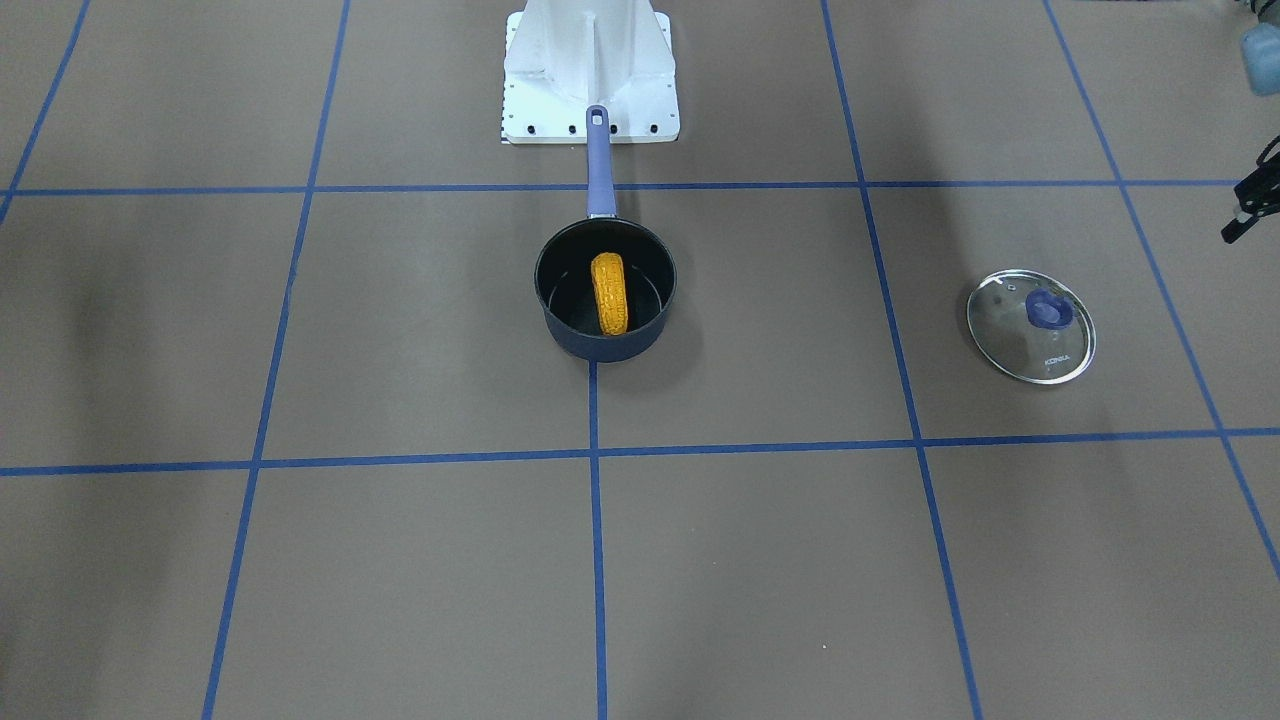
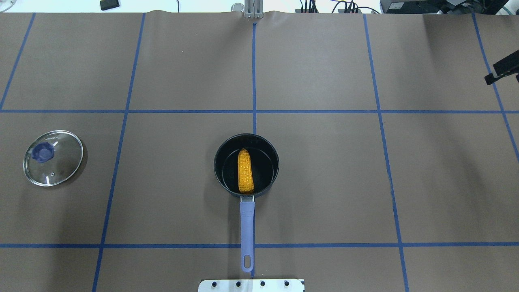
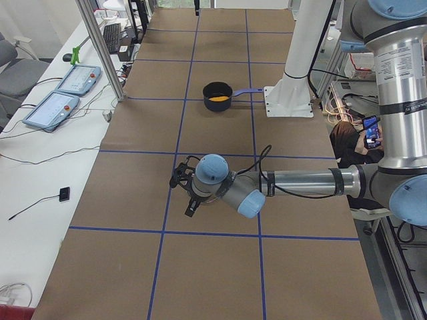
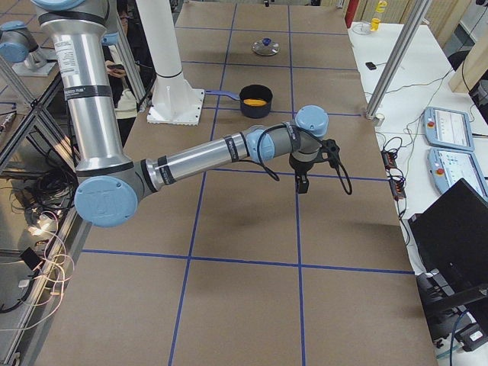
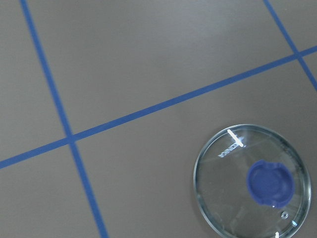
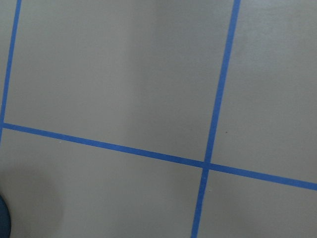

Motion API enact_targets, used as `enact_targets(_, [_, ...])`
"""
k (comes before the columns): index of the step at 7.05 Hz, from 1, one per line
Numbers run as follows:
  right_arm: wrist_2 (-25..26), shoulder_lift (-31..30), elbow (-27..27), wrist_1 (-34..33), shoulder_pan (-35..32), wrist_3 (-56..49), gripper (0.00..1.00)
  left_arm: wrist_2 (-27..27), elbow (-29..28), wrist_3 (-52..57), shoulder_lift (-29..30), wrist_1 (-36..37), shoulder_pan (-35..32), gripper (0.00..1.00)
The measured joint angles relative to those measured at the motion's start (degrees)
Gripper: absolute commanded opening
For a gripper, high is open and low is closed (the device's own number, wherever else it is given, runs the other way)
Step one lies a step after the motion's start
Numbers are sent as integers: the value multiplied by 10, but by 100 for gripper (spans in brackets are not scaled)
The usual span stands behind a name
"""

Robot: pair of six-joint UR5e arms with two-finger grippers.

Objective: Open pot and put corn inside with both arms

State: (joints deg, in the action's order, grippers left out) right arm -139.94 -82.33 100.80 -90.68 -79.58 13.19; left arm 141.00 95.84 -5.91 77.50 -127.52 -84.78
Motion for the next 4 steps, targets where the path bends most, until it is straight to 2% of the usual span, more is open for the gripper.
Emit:
enact_targets(2, [1,-35,8,-3,-40,-23,100,31,-11,25,-14,3,-64,99])
enact_targets(4, [20,-47,10,-6,-48,-24,100,40,-9,28,-21,3,-114,99])
